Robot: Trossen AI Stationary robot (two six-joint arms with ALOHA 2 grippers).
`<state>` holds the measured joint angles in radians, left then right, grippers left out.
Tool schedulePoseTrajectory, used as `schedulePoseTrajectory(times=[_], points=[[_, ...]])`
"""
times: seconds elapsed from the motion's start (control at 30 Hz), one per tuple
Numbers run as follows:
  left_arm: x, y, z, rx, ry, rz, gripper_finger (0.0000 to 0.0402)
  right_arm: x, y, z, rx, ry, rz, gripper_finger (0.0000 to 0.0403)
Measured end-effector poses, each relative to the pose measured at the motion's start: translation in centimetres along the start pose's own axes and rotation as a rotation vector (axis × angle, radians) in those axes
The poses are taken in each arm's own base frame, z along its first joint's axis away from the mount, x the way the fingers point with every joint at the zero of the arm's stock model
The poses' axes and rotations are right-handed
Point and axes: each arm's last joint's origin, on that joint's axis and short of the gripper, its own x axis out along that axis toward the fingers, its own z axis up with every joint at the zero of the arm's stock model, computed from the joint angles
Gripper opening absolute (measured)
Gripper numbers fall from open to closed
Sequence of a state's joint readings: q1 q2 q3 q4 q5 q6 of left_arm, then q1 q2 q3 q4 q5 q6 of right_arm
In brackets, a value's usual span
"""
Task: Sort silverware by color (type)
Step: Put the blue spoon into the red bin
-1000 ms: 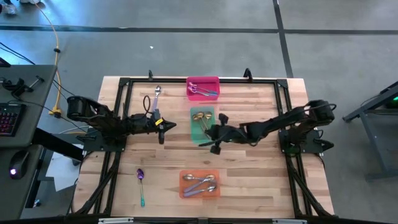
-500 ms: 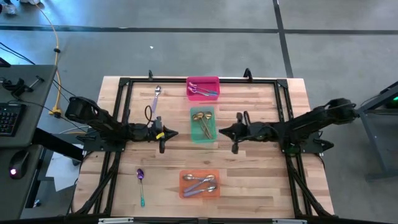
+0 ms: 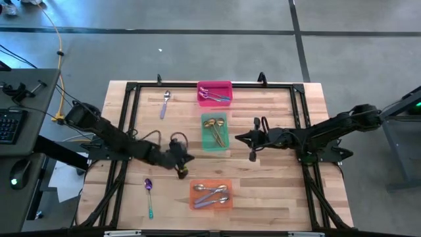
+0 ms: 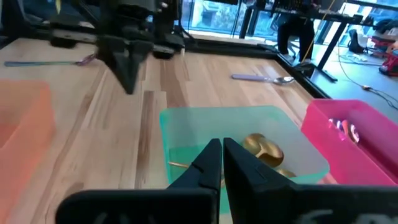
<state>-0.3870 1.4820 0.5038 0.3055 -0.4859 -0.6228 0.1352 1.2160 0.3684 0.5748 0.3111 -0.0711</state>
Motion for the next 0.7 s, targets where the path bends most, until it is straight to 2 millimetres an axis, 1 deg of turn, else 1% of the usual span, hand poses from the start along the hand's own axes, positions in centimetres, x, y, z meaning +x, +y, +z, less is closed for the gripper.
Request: schedulePoseTrajectory(times=[0.13,0.27,0.37,0.5,0.6,0.7], points=[[-1.4,-3.1,1.1,-0.033,0.159,0.057,0.0011,0.0,0.0,0.0,0.005,0.006,0.001,0.0],[-4.1,-5.8,1.7,-0.067,0.288,0.118,0.0034,0.0,0.0,-0.1,0.01,0.009,0.001,0.0],[-6.2,-7.1,1.5,-0.105,0.362,0.16,0.0056,0.0,0.0,-0.1,0.019,0.009,0.001,0.0],[-8.1,-7.6,-0.4,-0.122,0.492,0.178,0.0089,0.0,0.0,-0.1,0.031,0.009,0.001,0.0],[-9.1,-6.8,-2.0,-0.103,0.603,0.243,0.0115,0.0,0.0,-0.1,0.058,0.009,0.001,0.0],[-9.6,-6.0,-3.2,-0.078,0.684,0.292,0.014,0.0,0.1,-0.1,0.076,0.009,0.002,0.0]])
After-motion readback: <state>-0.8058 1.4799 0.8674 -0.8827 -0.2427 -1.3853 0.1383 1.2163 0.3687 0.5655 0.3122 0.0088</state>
